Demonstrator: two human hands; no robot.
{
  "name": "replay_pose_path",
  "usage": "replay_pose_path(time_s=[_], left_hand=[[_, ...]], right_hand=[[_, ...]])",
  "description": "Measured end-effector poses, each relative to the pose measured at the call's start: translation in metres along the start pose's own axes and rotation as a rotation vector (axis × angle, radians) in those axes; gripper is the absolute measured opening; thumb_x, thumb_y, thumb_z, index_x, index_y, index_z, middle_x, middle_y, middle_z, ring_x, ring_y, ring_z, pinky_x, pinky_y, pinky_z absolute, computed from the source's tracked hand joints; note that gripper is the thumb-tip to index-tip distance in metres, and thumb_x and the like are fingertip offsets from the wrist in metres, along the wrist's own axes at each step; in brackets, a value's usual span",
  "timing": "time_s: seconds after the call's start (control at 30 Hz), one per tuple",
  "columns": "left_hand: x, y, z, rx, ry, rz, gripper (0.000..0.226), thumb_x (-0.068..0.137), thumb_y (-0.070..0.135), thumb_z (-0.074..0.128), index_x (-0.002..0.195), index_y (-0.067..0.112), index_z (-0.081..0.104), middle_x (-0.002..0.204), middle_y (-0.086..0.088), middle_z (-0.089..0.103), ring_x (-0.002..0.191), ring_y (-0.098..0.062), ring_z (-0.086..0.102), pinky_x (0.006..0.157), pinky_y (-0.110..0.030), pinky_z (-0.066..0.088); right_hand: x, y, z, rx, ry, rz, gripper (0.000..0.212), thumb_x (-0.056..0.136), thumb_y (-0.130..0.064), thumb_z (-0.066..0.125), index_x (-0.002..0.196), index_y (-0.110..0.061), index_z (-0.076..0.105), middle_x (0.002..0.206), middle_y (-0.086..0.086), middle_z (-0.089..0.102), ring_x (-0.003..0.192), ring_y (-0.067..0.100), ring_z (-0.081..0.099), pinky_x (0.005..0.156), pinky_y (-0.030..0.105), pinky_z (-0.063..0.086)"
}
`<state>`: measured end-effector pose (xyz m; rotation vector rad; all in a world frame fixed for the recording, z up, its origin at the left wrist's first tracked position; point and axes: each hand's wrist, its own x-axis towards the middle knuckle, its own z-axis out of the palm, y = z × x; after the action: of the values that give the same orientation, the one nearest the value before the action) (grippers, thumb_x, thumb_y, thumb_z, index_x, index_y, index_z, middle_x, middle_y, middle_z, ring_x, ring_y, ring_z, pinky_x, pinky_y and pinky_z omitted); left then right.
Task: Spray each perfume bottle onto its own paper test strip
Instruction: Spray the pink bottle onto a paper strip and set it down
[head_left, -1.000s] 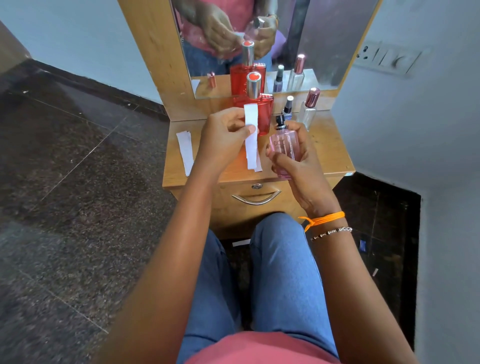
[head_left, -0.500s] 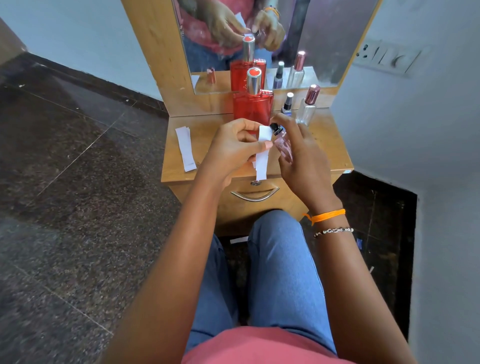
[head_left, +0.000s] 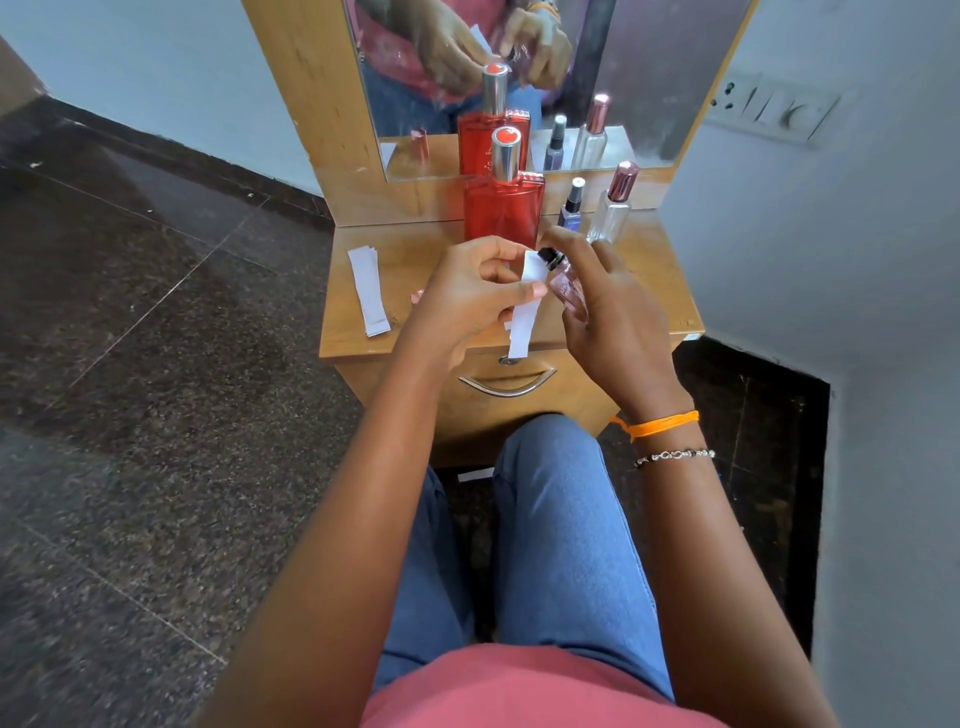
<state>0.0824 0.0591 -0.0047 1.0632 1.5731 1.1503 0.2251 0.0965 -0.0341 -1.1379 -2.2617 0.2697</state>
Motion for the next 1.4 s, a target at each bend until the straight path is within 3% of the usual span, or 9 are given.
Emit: replay_pose_path(time_s=[0.33,0.47,0.57,0.73,0.9,1.0,1.13,1.27,1.4], left_hand=[[0.0,-0.004,0.001,-0.005,-0.014,-0.002,0.028,0.078,0.005,0.071,0.104,0.007,0.062,0.088,-0.02,0.068,0.081,-0.027,0.066,0.081,-0.048,0.055],[0.003,-0.006,0.003,-0.025,0.019,0.004,0.024,0.078,0.004,0.071,0.099,0.011,0.064,0.077,-0.007,0.067,0.079,-0.024,0.065,0.08,-0.051,0.056],[0.006,-0.008,0.008,-0.017,0.038,0.008,0.025,0.077,0.007,0.073,0.099,0.012,0.064,0.077,-0.003,0.068,0.081,-0.02,0.067,0.078,-0.042,0.056],[0.01,-0.01,0.025,-0.001,0.014,0.03,0.028,0.075,0.005,0.073,0.1,0.009,0.062,0.071,0.001,0.067,0.061,-0.001,0.064,0.056,-0.017,0.051],[0.016,-0.015,0.045,0.003,-0.002,0.032,0.036,0.075,0.013,0.076,0.107,0.011,0.059,0.085,-0.009,0.068,0.079,-0.017,0.064,0.07,-0.027,0.054],[0.02,-0.016,0.052,0.044,-0.025,0.031,0.031,0.077,0.022,0.074,0.104,0.021,0.059,0.091,-0.007,0.066,0.078,-0.016,0.063,0.075,-0.03,0.053],[0.021,-0.017,0.056,0.091,-0.066,0.025,0.02,0.081,0.019,0.069,0.098,0.024,0.06,0.091,-0.005,0.067,0.077,-0.016,0.063,0.078,-0.026,0.05],[0.021,-0.02,0.059,0.154,-0.075,0.015,0.018,0.082,0.02,0.067,0.098,0.027,0.061,0.093,-0.002,0.068,0.09,-0.019,0.063,0.083,-0.029,0.048],[0.02,-0.024,0.061,0.161,-0.086,0.01,0.018,0.082,0.02,0.068,0.095,0.03,0.062,0.088,0.003,0.066,0.086,-0.016,0.061,0.088,-0.035,0.049]], right_hand=[[-0.002,0.005,0.003,0.051,-0.01,0.031,0.059,0.083,0.0,0.054,0.133,-0.027,0.041,0.11,0.006,0.057,0.08,0.027,0.058,0.058,0.036,0.05],[-0.001,0.0,0.002,0.73,0.144,0.281,0.052,0.085,0.002,0.058,0.128,-0.022,0.039,0.095,-0.013,0.054,0.074,-0.001,0.055,0.064,0.018,0.049],[0.001,0.001,0.001,1.232,0.11,0.632,0.031,0.086,-0.002,0.062,0.11,-0.016,0.048,0.08,-0.005,0.054,0.059,0.009,0.049,0.046,0.017,0.039],[-0.002,0.007,0.001,1.442,0.043,0.785,0.019,0.084,0.002,0.062,0.089,-0.016,0.055,0.077,0.002,0.059,0.06,0.009,0.055,0.043,0.016,0.037],[0.001,0.029,-0.008,1.323,0.099,0.822,0.022,0.083,0.003,0.062,0.085,-0.017,0.055,0.073,-0.002,0.057,0.056,0.006,0.052,0.043,0.016,0.037],[0.014,0.056,-0.019,1.071,0.197,0.798,0.023,0.081,0.004,0.061,0.084,-0.016,0.053,0.068,-0.003,0.052,0.05,0.005,0.047,0.04,0.015,0.033],[0.042,0.091,-0.021,0.789,0.141,0.812,0.023,0.075,0.005,0.06,0.081,-0.016,0.053,0.067,-0.001,0.049,0.05,0.008,0.044,0.038,0.014,0.032],[0.063,0.111,-0.011,0.588,0.061,0.779,0.025,0.068,0.002,0.063,0.079,-0.019,0.057,0.073,-0.004,0.054,0.067,0.015,0.052,0.052,0.024,0.041],[0.07,0.115,-0.002,0.437,0.021,0.704,0.039,0.069,-0.001,0.066,0.107,-0.007,0.06,0.095,0.006,0.059,0.087,0.024,0.059,0.075,0.038,0.055]])
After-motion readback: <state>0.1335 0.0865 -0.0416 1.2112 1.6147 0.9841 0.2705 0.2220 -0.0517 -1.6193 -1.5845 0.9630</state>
